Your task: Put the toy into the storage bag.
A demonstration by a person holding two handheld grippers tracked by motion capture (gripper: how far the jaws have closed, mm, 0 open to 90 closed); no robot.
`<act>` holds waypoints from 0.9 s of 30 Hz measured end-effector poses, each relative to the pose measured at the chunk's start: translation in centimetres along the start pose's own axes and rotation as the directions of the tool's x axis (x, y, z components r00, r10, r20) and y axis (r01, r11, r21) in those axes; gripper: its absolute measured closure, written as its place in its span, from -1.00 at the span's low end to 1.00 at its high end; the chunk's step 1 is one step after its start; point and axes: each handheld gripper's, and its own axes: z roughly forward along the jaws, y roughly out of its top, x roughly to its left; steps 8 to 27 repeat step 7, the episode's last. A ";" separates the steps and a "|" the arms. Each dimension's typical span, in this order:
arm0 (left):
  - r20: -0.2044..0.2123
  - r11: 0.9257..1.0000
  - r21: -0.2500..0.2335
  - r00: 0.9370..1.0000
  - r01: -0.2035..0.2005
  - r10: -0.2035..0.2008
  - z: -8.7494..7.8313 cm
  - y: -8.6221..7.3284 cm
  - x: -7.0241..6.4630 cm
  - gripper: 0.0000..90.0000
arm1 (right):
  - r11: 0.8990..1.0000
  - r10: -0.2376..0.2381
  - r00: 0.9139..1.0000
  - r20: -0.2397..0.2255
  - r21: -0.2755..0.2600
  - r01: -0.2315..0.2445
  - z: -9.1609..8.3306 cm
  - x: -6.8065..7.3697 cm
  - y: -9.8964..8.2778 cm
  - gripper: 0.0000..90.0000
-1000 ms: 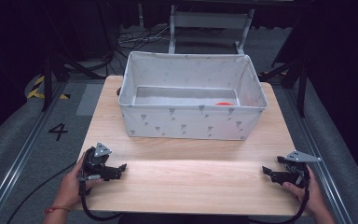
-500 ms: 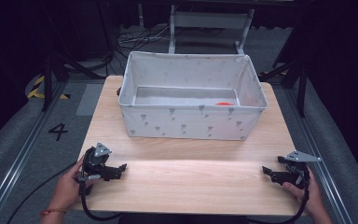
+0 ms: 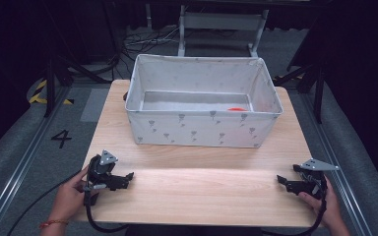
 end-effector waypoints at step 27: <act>0.000 1.000 0.000 1.000 0.000 0.000 0.0 0.0 0.0 -1.00 | 1.000 0.000 1.000 0.000 0.000 0.000 0.0 0.0 0.0 -0.63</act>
